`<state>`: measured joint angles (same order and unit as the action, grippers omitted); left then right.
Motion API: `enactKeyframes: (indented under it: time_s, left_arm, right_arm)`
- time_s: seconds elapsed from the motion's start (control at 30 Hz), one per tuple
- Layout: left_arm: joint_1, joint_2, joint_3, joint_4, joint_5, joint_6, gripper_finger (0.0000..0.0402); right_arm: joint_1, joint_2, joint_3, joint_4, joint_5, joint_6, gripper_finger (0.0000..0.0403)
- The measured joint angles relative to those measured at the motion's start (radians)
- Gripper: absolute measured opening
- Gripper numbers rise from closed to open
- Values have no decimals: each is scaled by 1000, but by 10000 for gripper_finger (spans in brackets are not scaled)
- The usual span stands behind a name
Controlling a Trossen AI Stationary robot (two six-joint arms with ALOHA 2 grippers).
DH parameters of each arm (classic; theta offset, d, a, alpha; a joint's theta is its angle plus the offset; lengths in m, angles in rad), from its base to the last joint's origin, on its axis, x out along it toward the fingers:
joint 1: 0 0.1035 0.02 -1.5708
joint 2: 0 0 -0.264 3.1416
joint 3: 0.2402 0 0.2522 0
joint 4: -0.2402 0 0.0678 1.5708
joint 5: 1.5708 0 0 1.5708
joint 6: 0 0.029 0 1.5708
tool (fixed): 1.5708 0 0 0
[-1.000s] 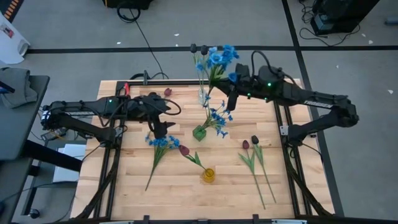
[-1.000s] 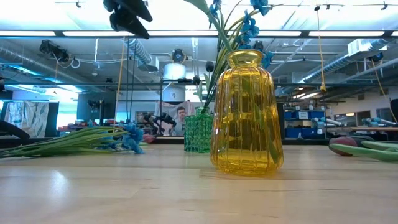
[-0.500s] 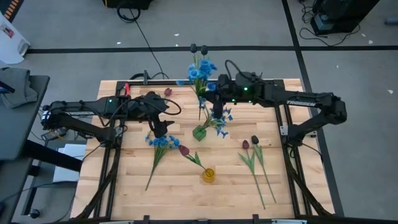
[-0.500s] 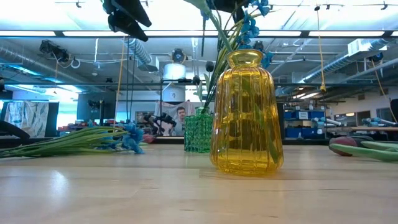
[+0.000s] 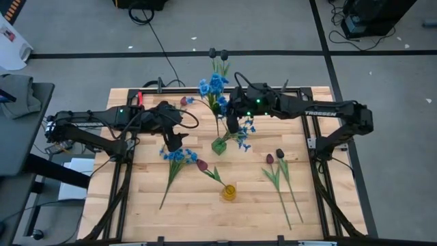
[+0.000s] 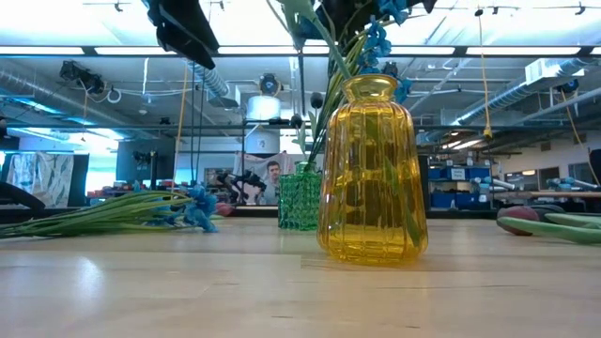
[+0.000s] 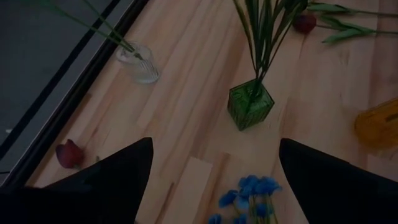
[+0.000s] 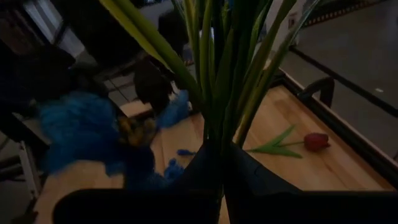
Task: Sort flowers into vase by color
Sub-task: Put the right blue flowers into the green vase
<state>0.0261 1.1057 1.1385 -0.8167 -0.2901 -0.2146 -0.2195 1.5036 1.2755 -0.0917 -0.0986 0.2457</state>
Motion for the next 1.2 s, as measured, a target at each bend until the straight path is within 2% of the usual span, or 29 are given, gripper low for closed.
enactKeyframes:
  time_s: [0.37,0.6,0.8,1.0,1.1,1.2]
  left_arm:
    - [0,0,0,-30,-4,0,355]
    - [0,0,0,22,-5,-7,355]
    - [0,0,0,160,-21,-28,355]
    - [1,57,0,332,-30,-52,355]
    - [11,75,-55,415,-5,-85,355]
    - [29,80,-152,578,38,-133,355]
  right_arm:
    - [-4,15,0,-69,-11,-70,16]
    - [-13,15,0,-34,-27,-66,16]
    - [-13,15,0,-6,-28,-62,16]
    - [-13,15,0,19,-34,-55,16]
    - [-14,13,0,16,-34,-55,16]
    - [-15,3,0,14,-38,-55,16]
